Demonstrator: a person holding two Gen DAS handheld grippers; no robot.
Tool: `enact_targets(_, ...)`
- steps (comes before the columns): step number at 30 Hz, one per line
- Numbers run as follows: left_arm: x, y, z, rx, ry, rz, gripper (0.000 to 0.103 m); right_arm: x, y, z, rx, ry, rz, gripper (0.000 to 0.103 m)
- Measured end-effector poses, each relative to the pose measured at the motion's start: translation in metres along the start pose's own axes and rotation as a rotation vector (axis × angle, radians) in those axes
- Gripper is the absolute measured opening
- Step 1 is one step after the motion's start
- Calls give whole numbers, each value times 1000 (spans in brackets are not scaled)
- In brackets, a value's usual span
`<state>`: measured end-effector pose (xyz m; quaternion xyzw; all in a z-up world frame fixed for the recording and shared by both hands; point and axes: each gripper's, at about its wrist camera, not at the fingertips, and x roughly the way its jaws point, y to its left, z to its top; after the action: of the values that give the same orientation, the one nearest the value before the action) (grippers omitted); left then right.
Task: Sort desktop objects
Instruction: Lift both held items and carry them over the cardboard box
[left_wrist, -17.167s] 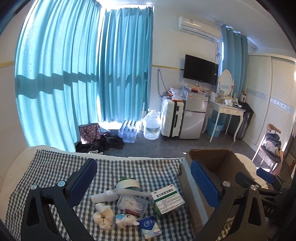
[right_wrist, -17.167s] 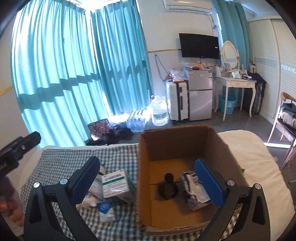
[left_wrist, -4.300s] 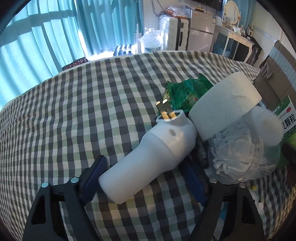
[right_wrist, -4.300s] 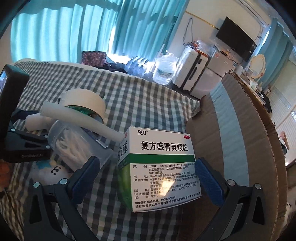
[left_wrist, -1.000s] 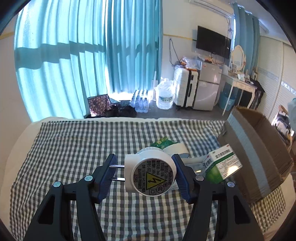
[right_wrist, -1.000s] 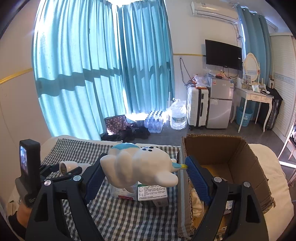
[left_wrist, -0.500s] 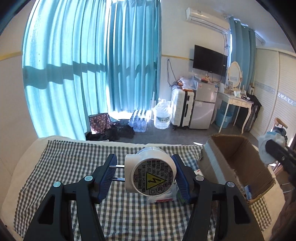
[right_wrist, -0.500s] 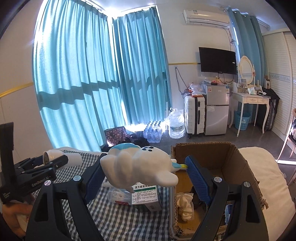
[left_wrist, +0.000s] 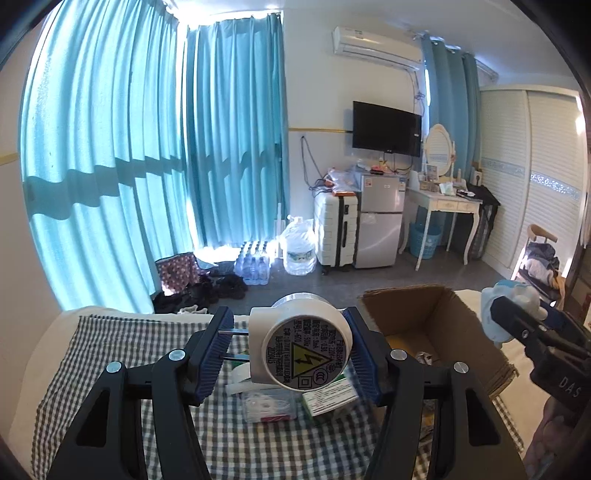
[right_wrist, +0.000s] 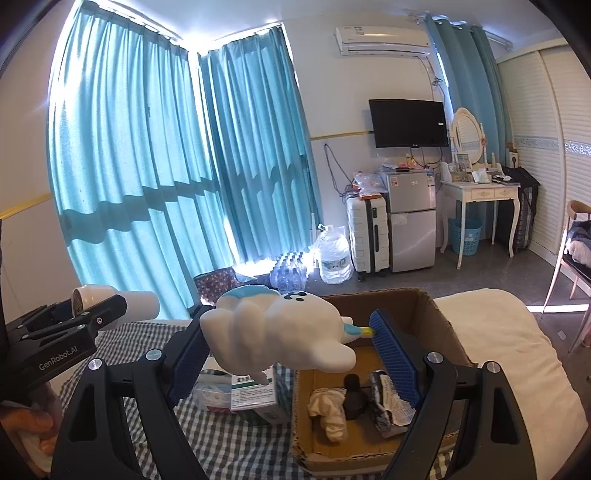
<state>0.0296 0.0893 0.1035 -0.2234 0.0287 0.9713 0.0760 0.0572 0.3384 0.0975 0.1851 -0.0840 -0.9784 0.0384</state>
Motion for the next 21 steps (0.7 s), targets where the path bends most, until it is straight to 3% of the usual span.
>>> enact_targets(6,4,-35,7,40,-9,-47,62,-8,-24,3,9,-18,-54,84)
enact_targets(9,11,-50,7,49,-7,-61,62,-9,-43,2,73,-17,-33,84)
enact_targets(21,52,-97,-7,63,63,-163,62,8,-85,-7,147,39,-107,84)
